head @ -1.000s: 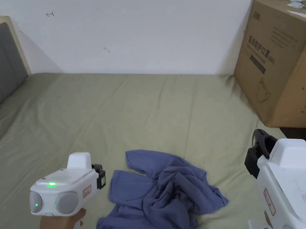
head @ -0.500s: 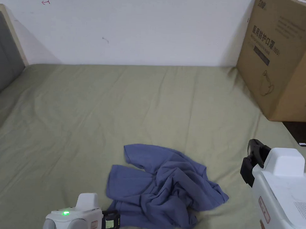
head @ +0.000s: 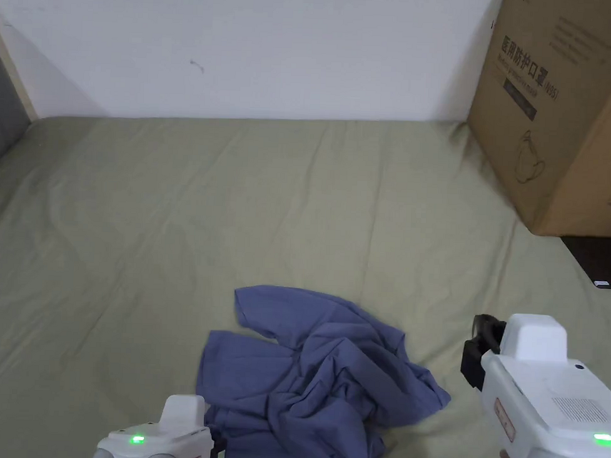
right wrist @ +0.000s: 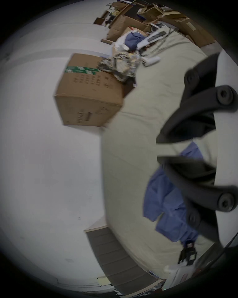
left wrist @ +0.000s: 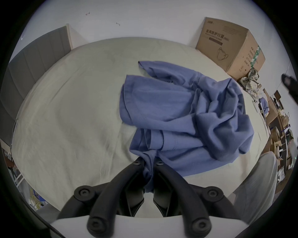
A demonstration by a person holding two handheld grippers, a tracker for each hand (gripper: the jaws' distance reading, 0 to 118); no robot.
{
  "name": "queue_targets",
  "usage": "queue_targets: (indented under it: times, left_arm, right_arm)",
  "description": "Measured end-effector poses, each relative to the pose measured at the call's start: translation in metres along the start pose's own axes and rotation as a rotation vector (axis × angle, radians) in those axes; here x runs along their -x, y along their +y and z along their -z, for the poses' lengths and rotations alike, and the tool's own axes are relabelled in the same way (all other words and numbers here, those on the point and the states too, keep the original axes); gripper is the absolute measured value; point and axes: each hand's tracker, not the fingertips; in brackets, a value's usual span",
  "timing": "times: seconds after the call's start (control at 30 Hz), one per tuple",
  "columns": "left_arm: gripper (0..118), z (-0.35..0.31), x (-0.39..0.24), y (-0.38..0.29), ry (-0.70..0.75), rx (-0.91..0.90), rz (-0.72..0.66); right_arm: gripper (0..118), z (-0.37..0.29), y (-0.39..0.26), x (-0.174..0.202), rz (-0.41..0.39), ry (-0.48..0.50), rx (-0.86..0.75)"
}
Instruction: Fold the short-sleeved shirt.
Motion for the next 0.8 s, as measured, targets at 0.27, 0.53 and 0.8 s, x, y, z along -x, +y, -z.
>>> queue_targets:
  times: [0.27,0.53,0.8]
  left_arm:
    - [5,-0.029,0.010,0.008,-0.085,-0.093,-0.104]
    - [5,-0.028,0.013,0.012,-0.100,-0.102,-0.111]
    - [5,-0.037,0.014,0.017,-0.111,-0.116,-0.123]
  right_arm:
    - [99,0.102,-0.050,-0.007,-0.033,0.038,0.336]
    - [40,0.158,-0.086,-0.006,-0.020,0.082,0.538]
    - [11,0.135,-0.068,0.004,-0.085,0.127,0.466]
